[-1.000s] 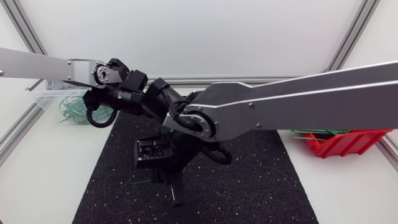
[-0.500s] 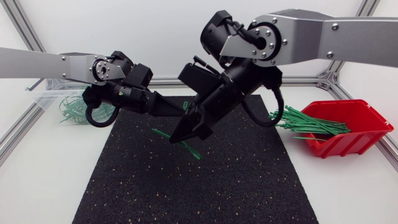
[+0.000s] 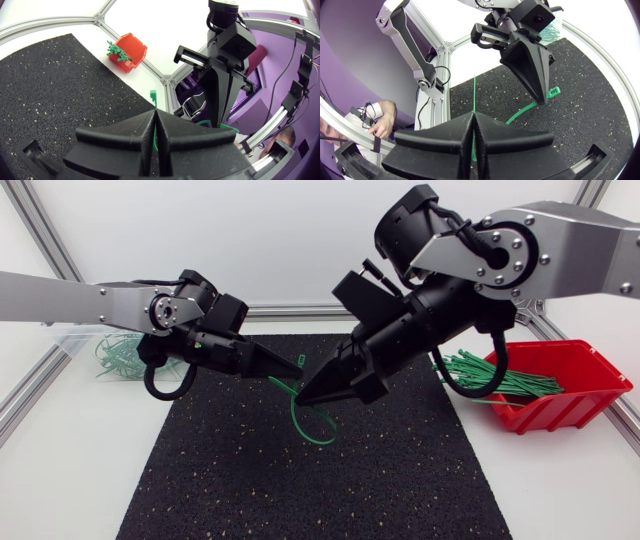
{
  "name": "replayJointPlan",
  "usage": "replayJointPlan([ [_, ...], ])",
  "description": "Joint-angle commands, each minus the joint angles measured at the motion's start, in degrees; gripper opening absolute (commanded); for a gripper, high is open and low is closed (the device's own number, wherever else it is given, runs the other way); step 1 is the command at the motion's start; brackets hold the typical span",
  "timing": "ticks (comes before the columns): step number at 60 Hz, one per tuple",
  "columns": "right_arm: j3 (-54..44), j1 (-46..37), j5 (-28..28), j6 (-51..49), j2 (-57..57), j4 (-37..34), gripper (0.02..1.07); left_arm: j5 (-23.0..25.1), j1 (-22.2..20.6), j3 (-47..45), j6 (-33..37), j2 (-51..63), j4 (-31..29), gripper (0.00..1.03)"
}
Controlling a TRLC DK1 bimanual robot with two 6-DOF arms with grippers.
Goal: Take a green cable tie from the red box, thread the tail through the head to close it, then place it in the transparent bin on the left.
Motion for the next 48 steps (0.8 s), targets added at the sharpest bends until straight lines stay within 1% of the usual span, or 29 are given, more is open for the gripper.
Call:
replayJointPlan([
  [1,-2.35,-0.2,-0.68,2.23,-1.75,0.94,0.07,0.85,-0.69,-2.77,-0.74,-1.58,1.24,0.04],
  [4,-3.14,-0.38,-0.24,4.78,-2.11,3.14,0.07,0.85,-0.69,-3.83,-0.82,-1.84,2.82,0.04],
  [6,-3.05,-0.38,-0.33,5.75,-1.84,3.31,0.07,0.85,-0.78,-4.09,-0.82,-1.84,3.26,0.04],
  [13,-1.82,-0.38,-2.79,6.01,-0.35,0.41,0.07,0.85,-0.87,-5.32,-0.82,-2.37,5.02,0.04],
  [18,-1.74,0.5,-2.88,7.68,-0.35,-0.38,0.07,0.85,-0.95,-5.59,-0.82,-2.45,5.63,0.04],
  [20,-1.38,0.68,-3.76,9.18,0.18,-0.73,0.07,0.85,-0.95,-5.59,-0.82,-2.37,5.81,0.04],
  [23,-0.59,0.85,-4.29,8.56,0.53,-1.96,0.07,0.85,-0.95,-5.68,-0.82,-2.45,5.99,0.04],
  [29,-0.68,1.29,-4.37,9.44,0.44,-2.14,0.07,0.85,-0.87,-5.68,-1.09,-2.72,6.34,0.04],
  [37,-2.0,0.85,-4.9,7.95,-0.17,-1.08,0.07,0.85,-1.04,-6.2,-1.17,-2.81,8.1,0.04],
  [48,-4.55,2.17,-4.2,1.44,0.36,-1.35,0.07,0.77,-1.83,-9.37,-1.17,-3.6,14.42,0.04],
])
